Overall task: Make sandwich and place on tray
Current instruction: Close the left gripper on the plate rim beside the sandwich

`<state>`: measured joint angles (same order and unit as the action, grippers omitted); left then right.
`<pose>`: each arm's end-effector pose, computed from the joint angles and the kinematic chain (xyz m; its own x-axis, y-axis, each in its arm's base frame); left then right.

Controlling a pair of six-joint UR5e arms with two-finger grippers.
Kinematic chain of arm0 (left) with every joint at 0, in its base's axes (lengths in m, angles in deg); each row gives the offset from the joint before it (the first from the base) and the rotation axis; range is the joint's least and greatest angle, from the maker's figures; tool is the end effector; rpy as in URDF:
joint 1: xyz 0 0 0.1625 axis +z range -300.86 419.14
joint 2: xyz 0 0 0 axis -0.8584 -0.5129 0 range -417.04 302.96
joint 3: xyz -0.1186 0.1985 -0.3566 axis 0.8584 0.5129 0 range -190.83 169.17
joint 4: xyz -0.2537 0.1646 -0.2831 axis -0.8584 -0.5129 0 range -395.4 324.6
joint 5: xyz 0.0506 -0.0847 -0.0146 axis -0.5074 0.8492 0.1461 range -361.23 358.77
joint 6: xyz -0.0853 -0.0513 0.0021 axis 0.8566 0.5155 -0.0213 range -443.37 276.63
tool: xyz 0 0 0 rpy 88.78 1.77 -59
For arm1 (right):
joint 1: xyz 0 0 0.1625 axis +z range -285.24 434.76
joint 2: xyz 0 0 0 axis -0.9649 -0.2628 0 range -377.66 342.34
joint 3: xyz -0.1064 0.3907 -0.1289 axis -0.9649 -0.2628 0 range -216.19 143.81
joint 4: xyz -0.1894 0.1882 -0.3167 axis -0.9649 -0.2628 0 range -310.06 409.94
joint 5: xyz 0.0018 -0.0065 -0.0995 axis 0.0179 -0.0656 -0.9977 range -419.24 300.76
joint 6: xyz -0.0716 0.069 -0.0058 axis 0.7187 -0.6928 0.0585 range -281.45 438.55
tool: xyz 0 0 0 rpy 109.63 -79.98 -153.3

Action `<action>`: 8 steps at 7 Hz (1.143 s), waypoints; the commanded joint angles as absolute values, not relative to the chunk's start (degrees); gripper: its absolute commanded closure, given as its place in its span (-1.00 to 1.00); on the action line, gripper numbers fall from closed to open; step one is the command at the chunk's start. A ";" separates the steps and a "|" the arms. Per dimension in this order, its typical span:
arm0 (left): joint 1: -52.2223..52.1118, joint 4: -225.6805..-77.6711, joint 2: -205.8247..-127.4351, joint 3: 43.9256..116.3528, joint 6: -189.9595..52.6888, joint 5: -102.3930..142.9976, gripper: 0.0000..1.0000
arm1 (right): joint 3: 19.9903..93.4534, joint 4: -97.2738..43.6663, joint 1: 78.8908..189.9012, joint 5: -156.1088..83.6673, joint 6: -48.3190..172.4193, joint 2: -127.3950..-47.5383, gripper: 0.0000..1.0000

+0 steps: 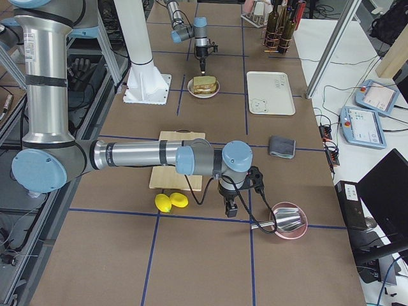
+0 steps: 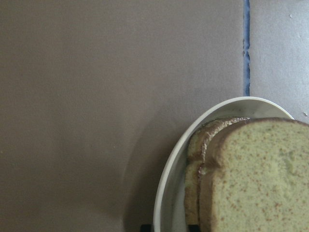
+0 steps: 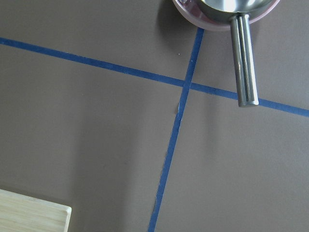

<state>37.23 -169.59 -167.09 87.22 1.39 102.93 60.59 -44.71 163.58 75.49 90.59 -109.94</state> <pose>0.5289 -0.3302 0.3113 0.2942 -0.0228 -0.9555 0.1192 0.9928 0.0130 0.0534 -0.4748 0.6274 0.6904 -0.2209 0.6889 0.1683 0.9752 0.1440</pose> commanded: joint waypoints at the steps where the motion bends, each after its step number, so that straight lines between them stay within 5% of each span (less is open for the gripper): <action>1: 37.34 -169.61 -167.16 86.82 1.36 102.92 0.30 | 60.58 -44.72 163.53 75.41 90.59 -109.94 -1.00; 5: 37.61 -169.61 -167.16 86.11 1.36 102.92 0.39 | 60.58 -44.72 163.53 75.41 90.59 -109.94 -1.00; 7: 37.69 -169.61 -167.16 86.11 1.36 102.92 1.00 | 60.58 -44.72 163.53 75.41 90.59 -109.94 -1.00; 8: 37.61 -169.61 -167.16 86.72 1.36 103.01 1.00 | 60.58 -44.72 163.53 75.41 90.59 -109.94 -1.00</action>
<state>37.65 -169.60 -167.18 86.24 1.36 102.94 60.58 -44.72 163.53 75.41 90.59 -109.94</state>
